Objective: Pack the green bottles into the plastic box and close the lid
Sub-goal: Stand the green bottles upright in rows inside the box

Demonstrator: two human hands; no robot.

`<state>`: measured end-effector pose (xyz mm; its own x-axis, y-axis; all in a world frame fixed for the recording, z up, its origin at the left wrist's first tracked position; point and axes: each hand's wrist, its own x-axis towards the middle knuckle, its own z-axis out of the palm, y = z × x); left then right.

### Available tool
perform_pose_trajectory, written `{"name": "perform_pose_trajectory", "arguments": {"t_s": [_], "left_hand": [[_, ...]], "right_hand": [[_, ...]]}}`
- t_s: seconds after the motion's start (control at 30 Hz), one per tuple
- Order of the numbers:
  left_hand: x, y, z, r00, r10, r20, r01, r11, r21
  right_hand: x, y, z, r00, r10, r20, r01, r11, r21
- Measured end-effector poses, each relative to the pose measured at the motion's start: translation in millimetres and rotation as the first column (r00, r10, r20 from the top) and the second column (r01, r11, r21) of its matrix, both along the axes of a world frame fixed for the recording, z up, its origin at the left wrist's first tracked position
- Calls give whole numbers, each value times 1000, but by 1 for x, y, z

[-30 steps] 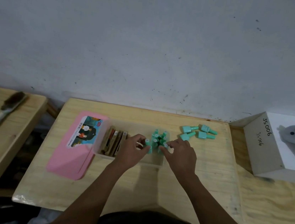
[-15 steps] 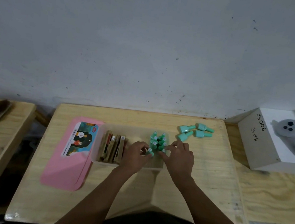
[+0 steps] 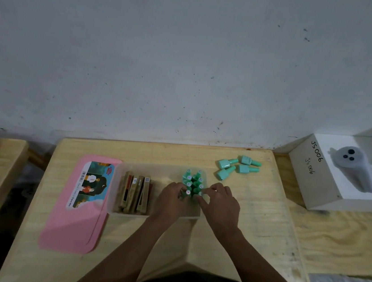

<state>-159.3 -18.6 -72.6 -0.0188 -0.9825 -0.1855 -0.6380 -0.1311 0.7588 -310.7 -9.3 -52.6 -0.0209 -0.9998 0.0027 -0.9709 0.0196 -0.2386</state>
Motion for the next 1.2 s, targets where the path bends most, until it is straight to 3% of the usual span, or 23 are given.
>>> {"name": "perform_pose_trajectory", "arguments": {"t_s": [0.4, 0.53, 0.67, 0.83, 0.93, 1.03, 1.2], "left_hand": [[-4, 2, -2, 1000, 25, 7, -25, 1000, -15], [-2, 7, 1, 999, 43, 29, -42, 998, -35], [-2, 12, 8, 994, 86, 65, -76, 987, -141], [-22, 13, 27, 1000, 13, 16, -7, 954, -301], [-46, 3, 40, 990, -110, -86, 81, 955, -284], [-75, -13, 49, 979, -186, -89, 157, 953, -259], [-116, -54, 41, 918, -351, 184, 358, 934, -11]], "right_hand": [[-6, 2, -6, 999, 36, 21, -36, 999, -22], [-12, 1, -5, 992, 63, 107, -67, 997, 37], [-27, 2, 1, 978, 58, 201, -76, 994, 83], [-68, -1, 13, 959, -80, 272, 59, 995, 82], [-102, -9, 15, 945, -172, 279, 133, 979, 153], [-134, -14, 10, 935, -229, 269, 178, 963, 202], [-176, -30, -1, 938, -229, 261, 155, 949, 275]]}}
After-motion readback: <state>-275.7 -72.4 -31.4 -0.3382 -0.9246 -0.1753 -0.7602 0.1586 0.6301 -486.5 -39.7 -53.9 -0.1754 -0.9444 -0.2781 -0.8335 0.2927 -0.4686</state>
